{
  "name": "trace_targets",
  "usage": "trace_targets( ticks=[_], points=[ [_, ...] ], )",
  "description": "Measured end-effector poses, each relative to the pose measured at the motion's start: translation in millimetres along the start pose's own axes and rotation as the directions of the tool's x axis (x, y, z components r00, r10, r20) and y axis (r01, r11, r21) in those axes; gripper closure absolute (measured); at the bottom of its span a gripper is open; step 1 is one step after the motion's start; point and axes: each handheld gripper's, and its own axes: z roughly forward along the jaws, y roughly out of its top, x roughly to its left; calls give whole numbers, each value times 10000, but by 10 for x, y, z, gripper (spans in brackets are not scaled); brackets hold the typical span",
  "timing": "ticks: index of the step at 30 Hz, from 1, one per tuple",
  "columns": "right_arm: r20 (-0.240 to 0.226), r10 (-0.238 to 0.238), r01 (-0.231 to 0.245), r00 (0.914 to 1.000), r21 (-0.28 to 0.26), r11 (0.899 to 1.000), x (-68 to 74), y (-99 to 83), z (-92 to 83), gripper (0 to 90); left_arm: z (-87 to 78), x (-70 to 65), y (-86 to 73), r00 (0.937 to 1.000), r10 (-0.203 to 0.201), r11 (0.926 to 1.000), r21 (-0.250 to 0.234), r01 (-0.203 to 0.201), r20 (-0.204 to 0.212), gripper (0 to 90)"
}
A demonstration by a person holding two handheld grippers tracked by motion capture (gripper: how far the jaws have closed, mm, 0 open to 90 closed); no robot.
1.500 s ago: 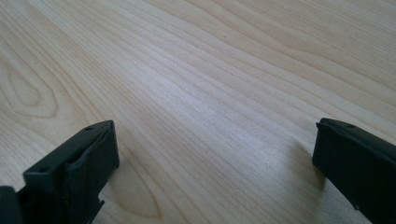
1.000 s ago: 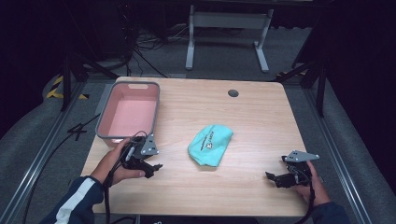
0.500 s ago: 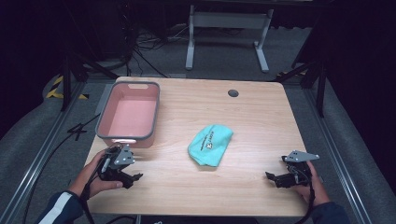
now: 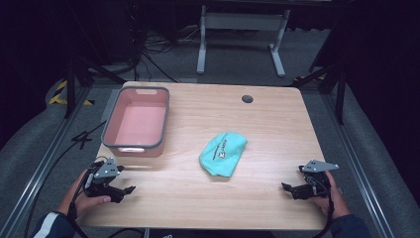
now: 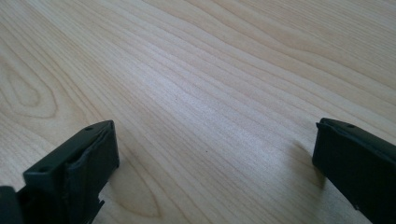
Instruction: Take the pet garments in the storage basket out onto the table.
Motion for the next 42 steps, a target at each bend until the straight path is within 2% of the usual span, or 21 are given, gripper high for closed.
trace_targets(
  ticks=[5, 7, 10, 13, 15, 18, 20, 35, 42],
  points=[
    [10, 7, -7, 10000, 0, 10000, 1, 0, 0, 7, -9, 43, -95, 9999, -153, 9999, -41, 153, 75, 175],
    [10, 7, -7, 10000, -1, 10000, 1, 0, 0, 7, -9, 70, -135, 9990, -397, 9990, -189, 401, 207, 174],
    [10, 7, -7, 10000, -1, 10000, 1, 0, 0, 7, 20, 81, -193, 9983, -517, 9985, -190, 523, 273, 172],
    [9, 6, -6, 10000, 0, 10000, 1, 0, 0, 7, 66, 82, -264, 9980, -557, 9984, 41, 556, 302, 170],
    [7, 5, -5, 10000, 1, 10000, 1, 0, -1, 7, 74, 81, -321, 9975, -650, 9971, -390, 661, 275, 151],
    [7, 7, -7, 10000, 2, 10000, 1, 0, -1, 7, 74, 70, -370, 9971, -756, 9943, -750, 754, 1, 150],
    [3, 1, -1, 10000, 1, 10000, 0, -1, 0, 7, 75, 50, -374, 9958, -920, 9929, -760, 914, -33, 147],
    [13, -61, 61, 10000, 12, 10000, -4, 4, 6, 7, 72, 0, -377, 9914, -1237, 9896, -795, 1201, -417, 143],
    [39, -33, 33, 10000, 2, 10000, -1, 3, 5, 7, 84, -19, -363, 9892, -1389, 9881, -736, 1354, -459, 125]
  ],
)
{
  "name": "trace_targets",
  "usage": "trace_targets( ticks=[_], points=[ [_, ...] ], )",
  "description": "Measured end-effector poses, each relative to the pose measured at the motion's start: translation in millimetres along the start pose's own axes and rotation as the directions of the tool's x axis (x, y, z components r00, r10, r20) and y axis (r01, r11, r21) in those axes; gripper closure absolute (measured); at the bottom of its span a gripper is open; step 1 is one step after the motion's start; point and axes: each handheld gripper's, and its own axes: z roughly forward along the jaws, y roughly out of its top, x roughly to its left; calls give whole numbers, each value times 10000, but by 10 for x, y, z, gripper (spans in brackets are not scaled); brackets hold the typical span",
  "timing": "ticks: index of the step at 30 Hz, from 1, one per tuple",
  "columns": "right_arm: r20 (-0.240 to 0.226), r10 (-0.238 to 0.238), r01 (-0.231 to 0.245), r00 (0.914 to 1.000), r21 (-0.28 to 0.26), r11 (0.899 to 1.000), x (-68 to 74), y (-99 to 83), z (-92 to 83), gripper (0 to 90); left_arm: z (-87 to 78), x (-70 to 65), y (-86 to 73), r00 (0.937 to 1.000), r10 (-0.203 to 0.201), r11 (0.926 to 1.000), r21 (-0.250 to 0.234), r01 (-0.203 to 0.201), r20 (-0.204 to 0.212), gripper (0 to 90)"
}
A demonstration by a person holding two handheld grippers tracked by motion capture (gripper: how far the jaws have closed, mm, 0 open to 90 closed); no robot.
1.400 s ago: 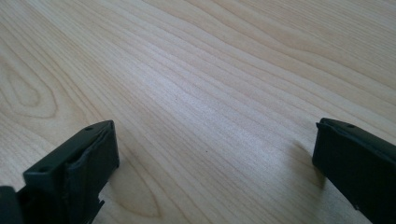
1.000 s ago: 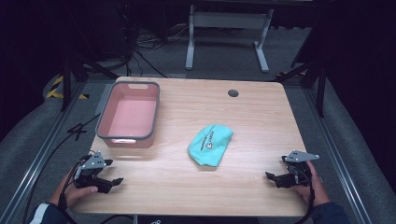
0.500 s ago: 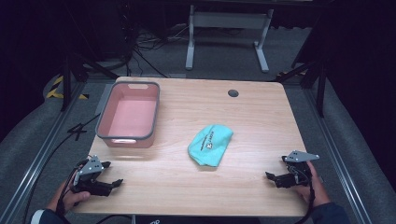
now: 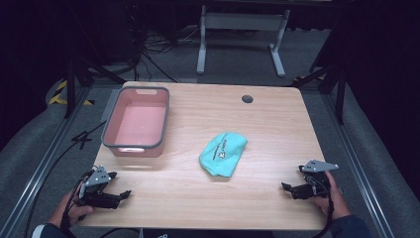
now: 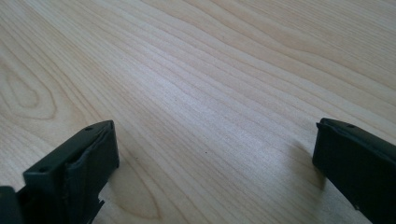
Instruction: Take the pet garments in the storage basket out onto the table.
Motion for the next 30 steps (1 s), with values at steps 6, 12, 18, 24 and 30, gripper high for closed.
trace_targets(
  ticks=[6, 12, 18, 24, 30],
  points=[
    [7, 16, -16, 10000, 7, 10000, 1, -1, -1, 7, 7, -3, 7, 10000, 54, 10000, 2, -54, -35, 113],
    [5, 19, -19, 10000, 8, 10000, 1, -1, -1, 7, 8, -3, 7, 10000, 53, 10000, 10, -53, -33, 111],
    [6, 17, -17, 10000, 8, 10000, 1, -1, -1, 7, 7, -3, 7, 10000, 57, 10000, 19, -57, -32, 111],
    [17, 28, -28, 10000, 10, 10000, 3, -1, -2, 7, 16, -8, 20, 10000, 79, 9999, 91, -79, -34, 95],
    [73, 86, -86, 9999, 12, 10000, 9, -3, -4, 7, 30, -15, 29, 9999, 110, 9999, 75, -110, -76, 82]
  ],
)
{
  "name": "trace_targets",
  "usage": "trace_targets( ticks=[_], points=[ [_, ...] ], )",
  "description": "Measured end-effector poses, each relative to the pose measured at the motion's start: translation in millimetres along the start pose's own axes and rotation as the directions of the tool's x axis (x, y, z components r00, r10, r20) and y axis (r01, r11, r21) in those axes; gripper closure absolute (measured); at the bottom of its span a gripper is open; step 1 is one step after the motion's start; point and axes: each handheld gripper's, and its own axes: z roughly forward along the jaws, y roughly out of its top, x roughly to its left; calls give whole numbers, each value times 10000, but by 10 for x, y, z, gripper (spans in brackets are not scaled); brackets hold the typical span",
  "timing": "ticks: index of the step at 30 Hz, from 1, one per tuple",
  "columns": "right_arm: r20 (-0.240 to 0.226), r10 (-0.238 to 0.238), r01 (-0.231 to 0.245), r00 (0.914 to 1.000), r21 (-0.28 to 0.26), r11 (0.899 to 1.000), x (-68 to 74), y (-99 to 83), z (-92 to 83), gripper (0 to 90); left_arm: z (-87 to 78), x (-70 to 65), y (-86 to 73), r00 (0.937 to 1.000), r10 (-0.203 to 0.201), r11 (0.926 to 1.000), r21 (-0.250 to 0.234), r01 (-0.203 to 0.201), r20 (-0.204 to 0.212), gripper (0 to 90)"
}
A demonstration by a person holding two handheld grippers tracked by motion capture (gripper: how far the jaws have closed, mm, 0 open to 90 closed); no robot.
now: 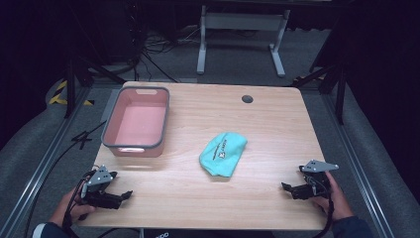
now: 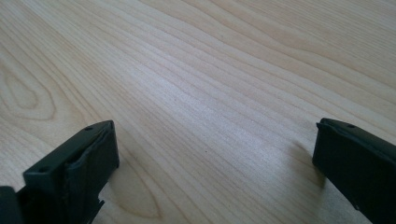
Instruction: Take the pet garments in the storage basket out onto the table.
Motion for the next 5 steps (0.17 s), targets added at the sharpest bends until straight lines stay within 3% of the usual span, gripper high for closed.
trace_targets(
  ticks=[5],
  points=[
    [34, 22, -22, 10000, -1, 10000, 3, -1, -2, 7, 8, -15, 11, 10000, -77, 9999, 91, 77, -38, 67]
  ],
)
